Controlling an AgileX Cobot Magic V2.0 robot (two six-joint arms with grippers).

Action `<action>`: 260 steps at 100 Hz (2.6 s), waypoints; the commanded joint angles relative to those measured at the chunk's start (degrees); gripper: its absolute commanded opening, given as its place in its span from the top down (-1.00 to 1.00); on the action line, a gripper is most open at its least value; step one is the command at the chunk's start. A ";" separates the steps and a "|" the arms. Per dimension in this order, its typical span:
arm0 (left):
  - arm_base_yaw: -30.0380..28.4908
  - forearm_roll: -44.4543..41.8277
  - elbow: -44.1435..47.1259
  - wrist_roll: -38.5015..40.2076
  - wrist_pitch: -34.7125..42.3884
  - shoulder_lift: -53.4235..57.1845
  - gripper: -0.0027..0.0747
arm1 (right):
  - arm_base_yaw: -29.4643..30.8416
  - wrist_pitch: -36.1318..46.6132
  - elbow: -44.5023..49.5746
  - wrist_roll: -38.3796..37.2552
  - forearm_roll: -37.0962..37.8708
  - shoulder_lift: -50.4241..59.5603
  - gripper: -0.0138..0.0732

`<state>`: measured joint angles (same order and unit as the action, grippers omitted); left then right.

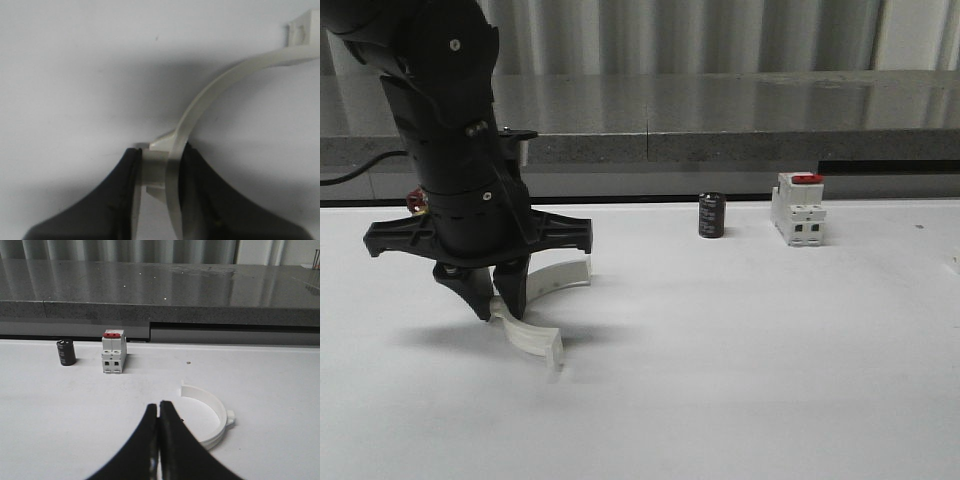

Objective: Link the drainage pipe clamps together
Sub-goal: 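Move the clamp half toward the table center and set it down, then open the left gripper and raise it away from the clamp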

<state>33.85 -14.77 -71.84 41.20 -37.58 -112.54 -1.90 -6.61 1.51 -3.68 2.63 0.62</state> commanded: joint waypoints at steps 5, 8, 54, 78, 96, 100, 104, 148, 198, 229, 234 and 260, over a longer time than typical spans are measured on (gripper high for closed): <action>0.37 -0.91 -1.72 0.79 1.20 2.62 0.94 | 0.30 4.30 -0.92 0.42 -0.07 1.05 0.84; 0.37 -0.91 -1.72 0.79 1.20 2.62 0.90 | 0.30 4.30 -0.92 0.42 -0.07 1.05 0.84; 0.37 -2.73 -1.72 0.56 -0.10 2.58 -0.21 | 0.30 4.30 -0.92 0.42 -0.07 1.05 0.84; 0.37 -6.10 -1.82 -1.19 0.20 6.90 -0.21 | 0.30 4.30 -0.92 0.42 -0.07 1.05 0.84; -1.28 -13.81 -1.82 -1.31 0.69 14.20 -0.21 | 0.30 4.30 -0.92 0.42 -0.07 1.05 0.84; -2.43 -14.57 -1.57 -1.31 0.69 15.65 -0.20 | 0.30 4.30 -0.92 0.42 -0.07 1.05 0.84; -3.90 -14.81 -1.23 -1.85 0.69 17.26 -0.20 | 0.30 4.30 -0.92 0.42 -0.07 1.05 0.84; -27.53 2.01 11.59 -25.21 5.96 35.26 -0.20 | 0.30 4.30 -0.92 0.42 -0.07 1.05 0.84; -26.53 9.79 31.03 -35.41 6.48 62.86 -0.20 | 0.30 4.30 -0.92 0.42 -0.07 1.05 0.84; -18.75 12.01 38.44 -35.41 4.64 75.18 -0.03 | 0.30 4.30 -0.92 0.42 -0.07 1.05 0.84; -17.99 12.78 39.15 -35.41 4.23 76.10 0.11 | 0.30 4.30 -0.92 0.42 -0.07 1.05 0.84; -17.77 13.39 40.42 -35.41 4.36 76.99 0.81 | 0.30 4.30 -0.92 0.42 -0.07 1.05 0.84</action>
<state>15.61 -1.82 -30.01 5.72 -36.76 -35.62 -1.90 -6.61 1.51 -3.68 2.63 0.62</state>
